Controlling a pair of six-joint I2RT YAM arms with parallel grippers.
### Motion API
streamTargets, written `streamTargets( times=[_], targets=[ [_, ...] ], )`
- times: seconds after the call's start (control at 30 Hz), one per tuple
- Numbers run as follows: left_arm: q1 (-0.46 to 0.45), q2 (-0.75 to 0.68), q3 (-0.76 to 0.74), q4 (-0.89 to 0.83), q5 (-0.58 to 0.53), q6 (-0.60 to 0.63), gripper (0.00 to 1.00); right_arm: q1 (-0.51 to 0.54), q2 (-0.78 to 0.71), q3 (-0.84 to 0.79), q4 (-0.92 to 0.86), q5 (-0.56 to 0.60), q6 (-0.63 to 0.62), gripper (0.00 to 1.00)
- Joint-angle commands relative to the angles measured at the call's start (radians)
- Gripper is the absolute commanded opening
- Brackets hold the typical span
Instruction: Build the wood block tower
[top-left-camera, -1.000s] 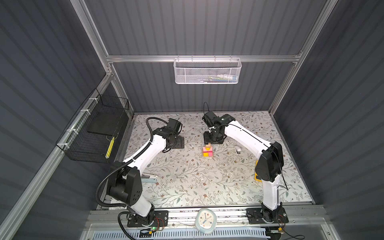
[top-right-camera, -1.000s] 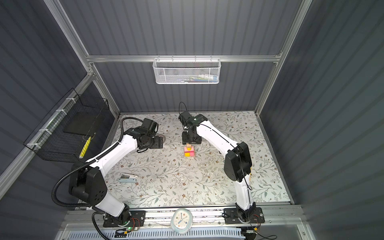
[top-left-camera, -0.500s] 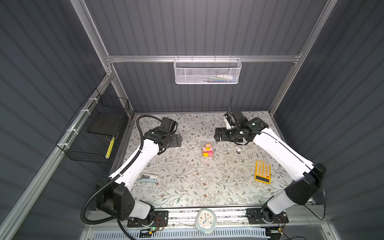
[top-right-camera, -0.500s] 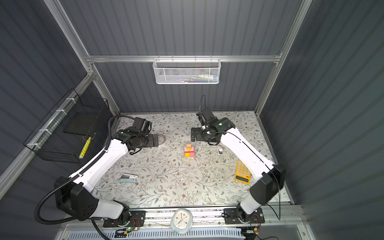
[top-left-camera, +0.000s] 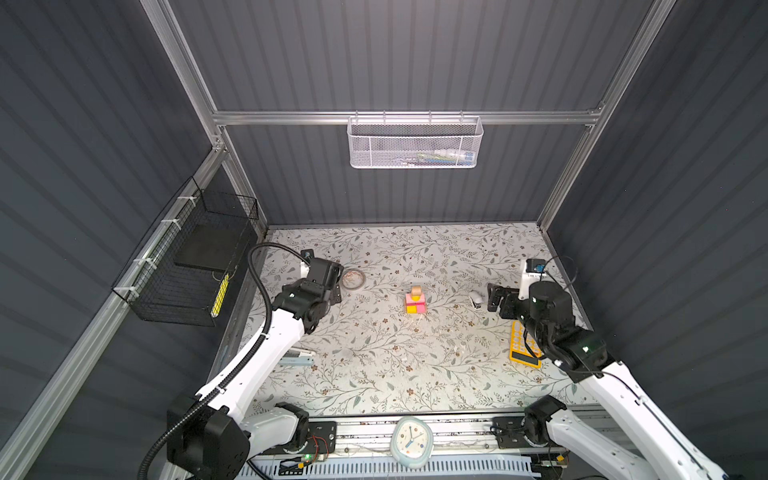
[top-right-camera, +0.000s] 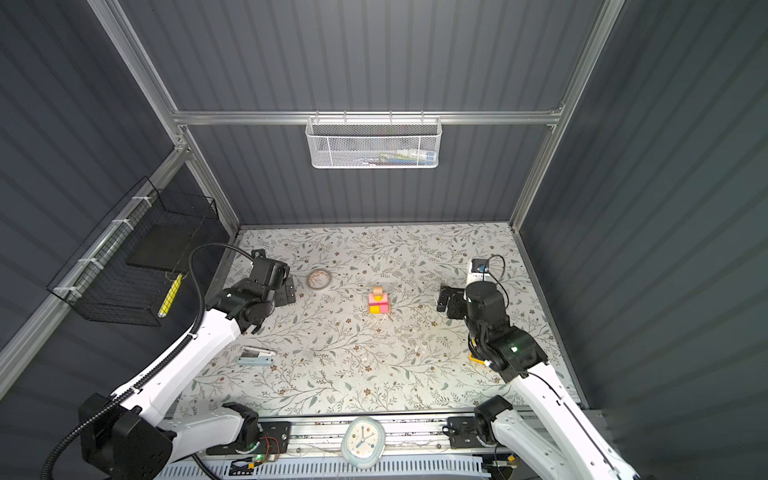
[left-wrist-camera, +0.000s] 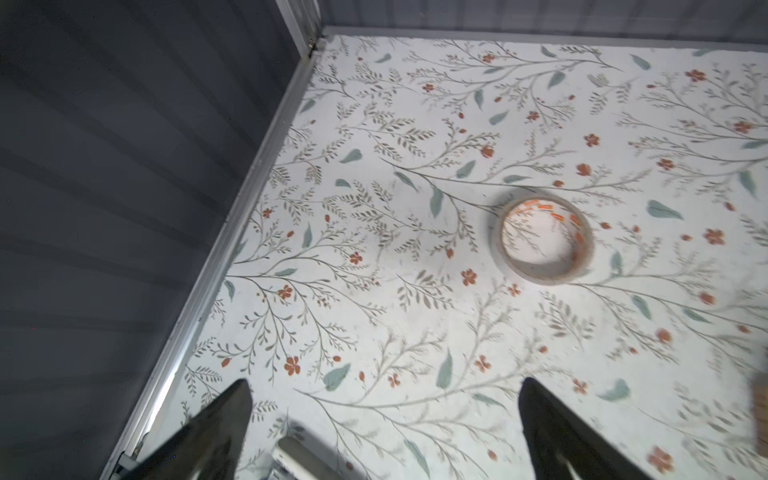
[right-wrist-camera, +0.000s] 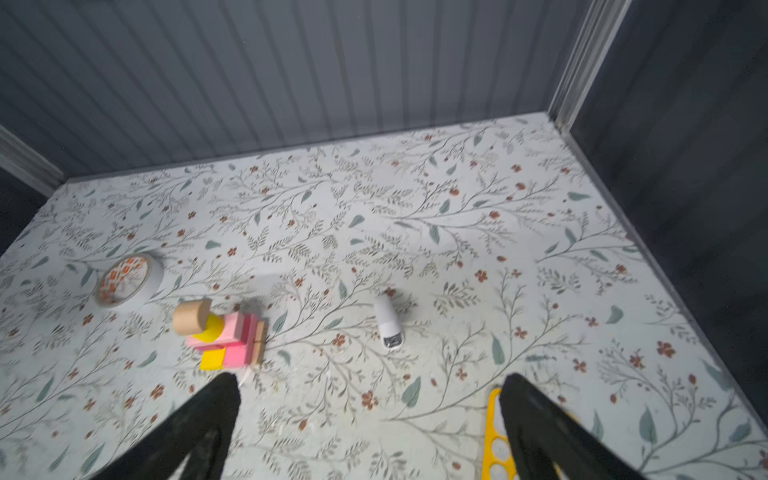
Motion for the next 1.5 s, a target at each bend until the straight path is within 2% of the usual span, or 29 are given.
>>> streamTargets(
  times=[0.0, 0.2, 0.37, 0.43, 0.53, 0.67, 0.8, 1.03, 1.13, 1.27, 1.37, 1.43, 1.47],
  targets=[
    [0.011, -0.059, -0.128, 0.224, -0.177, 0.044, 1.00, -0.056, -0.055, -0.109, 0.226, 0.057, -0.094, 0.99],
    [0.037, -0.097, -0.385, 0.618, -0.230, 0.235, 1.00, -0.157, -0.077, -0.248, 0.347, 0.000, -0.171, 0.99],
    [0.093, -0.043, -0.559, 0.986, -0.114, 0.281, 1.00, -0.260, -0.046, -0.390, 0.603, -0.129, -0.218, 0.99],
    [0.113, 0.026, -0.614, 1.167, -0.093, 0.313, 1.00, -0.323, -0.013, -0.421, 0.682, -0.212, -0.195, 0.99],
    [0.144, 0.151, -0.621, 1.311, -0.072, 0.343, 1.00, -0.389, 0.070, -0.420, 0.726, -0.308, -0.178, 0.99],
    [0.167, 0.291, -0.610, 1.460, 0.015, 0.371, 1.00, -0.419, 0.185, -0.437, 0.855, -0.321, -0.193, 0.99],
    [0.179, 0.380, -0.564, 1.486, 0.004, 0.412, 1.00, -0.439, 0.295, -0.447, 0.964, -0.384, -0.205, 0.99],
    [0.240, 0.493, -0.584, 1.636, 0.156, 0.418, 1.00, -0.456, 0.445, -0.485, 1.174, -0.367, -0.239, 0.99],
    [0.250, 0.535, -0.606, 1.724, 0.175, 0.419, 1.00, -0.463, 0.491, -0.497, 1.231, -0.390, -0.257, 0.99],
    [0.257, 0.530, -0.582, 1.662, 0.188, 0.411, 1.00, -0.471, 0.521, -0.492, 1.270, -0.403, -0.277, 0.99],
    [0.264, 0.525, -0.552, 1.588, 0.185, 0.396, 1.00, -0.472, 0.621, -0.537, 1.453, -0.410, -0.292, 0.99],
    [0.267, 0.529, -0.553, 1.605, 0.187, 0.397, 1.00, -0.474, 0.734, -0.553, 1.619, -0.399, -0.288, 0.99],
    [0.268, 0.529, -0.551, 1.600, 0.186, 0.396, 1.00, -0.476, 0.734, -0.555, 1.603, -0.393, -0.281, 0.99]
  ],
)
